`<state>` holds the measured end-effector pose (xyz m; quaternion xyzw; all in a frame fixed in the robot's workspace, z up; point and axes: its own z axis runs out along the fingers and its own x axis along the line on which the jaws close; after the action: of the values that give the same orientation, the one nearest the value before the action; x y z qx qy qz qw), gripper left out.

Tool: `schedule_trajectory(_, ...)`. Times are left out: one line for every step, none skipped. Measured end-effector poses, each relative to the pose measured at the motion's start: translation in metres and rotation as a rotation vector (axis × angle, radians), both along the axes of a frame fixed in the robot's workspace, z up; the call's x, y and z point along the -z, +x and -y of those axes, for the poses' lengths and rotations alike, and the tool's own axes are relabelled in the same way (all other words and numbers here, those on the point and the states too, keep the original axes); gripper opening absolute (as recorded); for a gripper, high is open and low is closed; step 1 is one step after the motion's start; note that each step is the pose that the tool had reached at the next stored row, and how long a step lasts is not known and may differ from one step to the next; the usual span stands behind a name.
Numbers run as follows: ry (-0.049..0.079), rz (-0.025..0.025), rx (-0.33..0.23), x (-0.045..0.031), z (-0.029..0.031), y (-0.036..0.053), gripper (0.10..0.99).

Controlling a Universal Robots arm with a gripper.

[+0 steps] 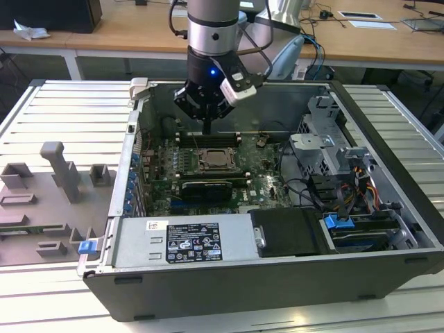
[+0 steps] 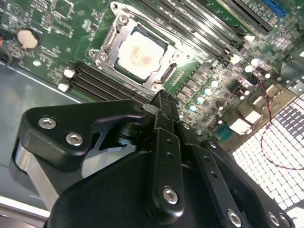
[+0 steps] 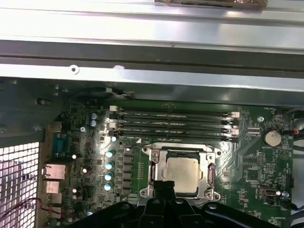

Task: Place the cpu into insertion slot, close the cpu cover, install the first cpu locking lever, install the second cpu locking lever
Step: 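Install the first cpu locking lever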

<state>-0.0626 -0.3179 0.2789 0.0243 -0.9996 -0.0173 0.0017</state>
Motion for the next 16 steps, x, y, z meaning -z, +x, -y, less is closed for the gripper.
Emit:
schedule_trajectory(0.000, 0.0088, 0.000, 0.0016, 0.0000, -0.0068, 0.106)
schedule_trajectory(0.000, 0.0145, 0.000, 0.0027, 0.0000, -0.0104, 0.106)
schedule_trajectory(0.000, 0.0191, 0.000, 0.0036, 0.0000, -0.0132, 0.106)
schedule_trajectory(0.000, 0.0259, 0.000, 0.0057, 0.0000, -0.0164, 0.106)
schedule_trajectory(0.000, 0.0270, 0.000, 0.0069, 0.0000, -0.0180, 0.106)
schedule_trajectory(0.000, 0.0271, 0.001, 0.0077, -0.0001, -0.0193, 0.106)
schedule_trajectory(0.000, 0.0283, 0.001, 0.0090, 0.0000, -0.0245, 0.106)
schedule_trajectory(0.000, 0.0315, 0.001, 0.0105, -0.0001, -0.0321, 0.106)
schedule_trajectory(0.000, 0.0326, 0.001, 0.0116, -0.0001, -0.0369, 0.106)
schedule_trajectory(-0.001, 0.0329, 0.001, 0.0127, -0.0004, -0.0398, 0.106)
schedule_trajectory(-0.001, 0.0328, 0.001, 0.0135, -0.0008, -0.0408, 0.106)
schedule_trajectory(-0.001, 0.0327, 0.001, 0.0145, -0.0022, -0.0412, 0.106)
schedule_trajectory(-0.001, 0.0328, 0.001, 0.0163, -0.0087, -0.0423, 0.106)
schedule_trajectory(-0.001, 0.0329, 0.001, 0.0172, -0.0150, -0.0430, 0.106)
schedule_trajectory(-0.001, 0.0330, 0.001, 0.0181, -0.0187, -0.0436, 0.106)
schedule_trajectory(-0.001, 0.0327, 0.001, 0.0188, -0.0211, -0.0438, 0.106)
